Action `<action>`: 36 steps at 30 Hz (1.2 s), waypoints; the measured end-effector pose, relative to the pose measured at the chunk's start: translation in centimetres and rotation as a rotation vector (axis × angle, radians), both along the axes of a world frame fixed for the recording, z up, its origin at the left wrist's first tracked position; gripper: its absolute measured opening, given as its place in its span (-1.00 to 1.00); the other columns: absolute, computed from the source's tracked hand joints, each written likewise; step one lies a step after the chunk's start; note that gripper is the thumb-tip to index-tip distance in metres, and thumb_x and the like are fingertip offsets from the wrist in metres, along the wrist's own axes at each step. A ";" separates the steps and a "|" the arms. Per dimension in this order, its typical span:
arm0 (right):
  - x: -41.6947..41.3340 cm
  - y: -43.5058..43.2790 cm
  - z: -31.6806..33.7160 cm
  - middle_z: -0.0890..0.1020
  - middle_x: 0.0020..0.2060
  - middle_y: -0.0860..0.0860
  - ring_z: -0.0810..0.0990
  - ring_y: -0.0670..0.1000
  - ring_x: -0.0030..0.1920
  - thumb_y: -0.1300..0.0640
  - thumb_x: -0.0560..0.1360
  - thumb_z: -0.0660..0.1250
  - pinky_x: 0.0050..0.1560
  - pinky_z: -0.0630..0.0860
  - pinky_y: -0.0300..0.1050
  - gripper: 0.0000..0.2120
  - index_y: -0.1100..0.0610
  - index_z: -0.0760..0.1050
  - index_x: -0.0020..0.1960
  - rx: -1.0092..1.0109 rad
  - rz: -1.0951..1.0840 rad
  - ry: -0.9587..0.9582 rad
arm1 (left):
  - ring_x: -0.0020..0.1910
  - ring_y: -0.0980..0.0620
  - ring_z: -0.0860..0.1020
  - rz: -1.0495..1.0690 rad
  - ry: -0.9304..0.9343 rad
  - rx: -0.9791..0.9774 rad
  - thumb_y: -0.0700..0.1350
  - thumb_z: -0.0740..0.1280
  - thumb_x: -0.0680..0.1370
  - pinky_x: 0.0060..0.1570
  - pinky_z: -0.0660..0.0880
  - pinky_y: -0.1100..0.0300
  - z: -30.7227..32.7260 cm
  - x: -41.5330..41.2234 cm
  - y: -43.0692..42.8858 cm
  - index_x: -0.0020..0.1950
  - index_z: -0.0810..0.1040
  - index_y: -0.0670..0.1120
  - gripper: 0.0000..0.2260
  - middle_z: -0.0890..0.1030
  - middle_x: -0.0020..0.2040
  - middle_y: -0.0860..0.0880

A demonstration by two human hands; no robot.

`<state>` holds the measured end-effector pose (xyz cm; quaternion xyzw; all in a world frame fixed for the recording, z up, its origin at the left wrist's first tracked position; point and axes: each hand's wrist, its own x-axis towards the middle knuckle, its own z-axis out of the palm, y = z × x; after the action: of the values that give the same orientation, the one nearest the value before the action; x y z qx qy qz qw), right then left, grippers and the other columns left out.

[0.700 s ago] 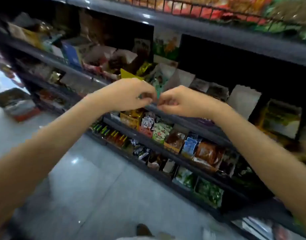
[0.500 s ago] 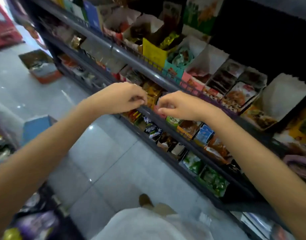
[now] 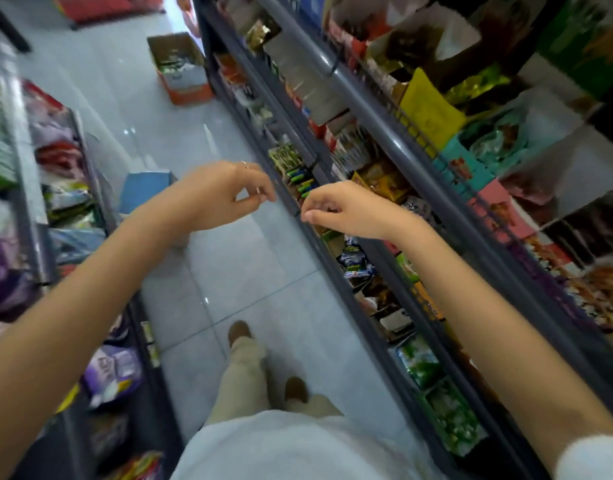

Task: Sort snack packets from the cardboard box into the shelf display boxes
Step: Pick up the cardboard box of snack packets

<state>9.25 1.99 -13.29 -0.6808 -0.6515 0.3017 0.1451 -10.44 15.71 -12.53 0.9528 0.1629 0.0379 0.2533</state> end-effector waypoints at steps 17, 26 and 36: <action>-1.3 30.0 0.2 0.64 -0.03 -0.04 0.58 -0.07 0.01 0.06 0.57 0.25 0.09 0.52 -0.01 -0.83 0.08 0.58 0.06 -0.031 0.015 0.028 | -0.15 0.15 0.47 0.089 0.058 0.022 -0.17 0.25 0.59 -0.06 0.42 0.19 -0.3 -2.4 29.0 0.10 0.59 0.03 -0.82 0.58 0.05 0.10; 3.6 44.2 -2.6 0.62 -0.07 -0.10 0.54 -0.20 -0.08 0.04 0.57 0.25 -0.08 0.46 -0.23 -0.83 0.05 0.57 0.07 -0.068 0.044 0.040 | -0.20 0.17 0.47 0.106 0.044 -0.001 -0.13 0.24 0.60 -0.11 0.43 0.16 -2.1 1.7 42.7 0.11 0.59 0.01 -0.82 0.58 0.05 0.09; 11.2 62.0 -2.5 0.63 -0.05 -0.07 0.56 -0.11 -0.06 0.06 0.58 0.25 -0.01 0.53 -0.10 -0.83 0.07 0.57 0.08 -0.057 0.061 0.093 | -0.16 0.18 0.40 0.244 0.048 -0.037 -0.12 0.24 0.60 -0.14 0.38 0.19 -3.1 8.5 58.5 0.09 0.59 0.07 -0.84 0.52 0.07 0.14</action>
<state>20.44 63.96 -15.83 -0.6495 -0.6557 0.3560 0.1465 -1.94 74.17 -15.67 0.9217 0.2842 0.0425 0.2606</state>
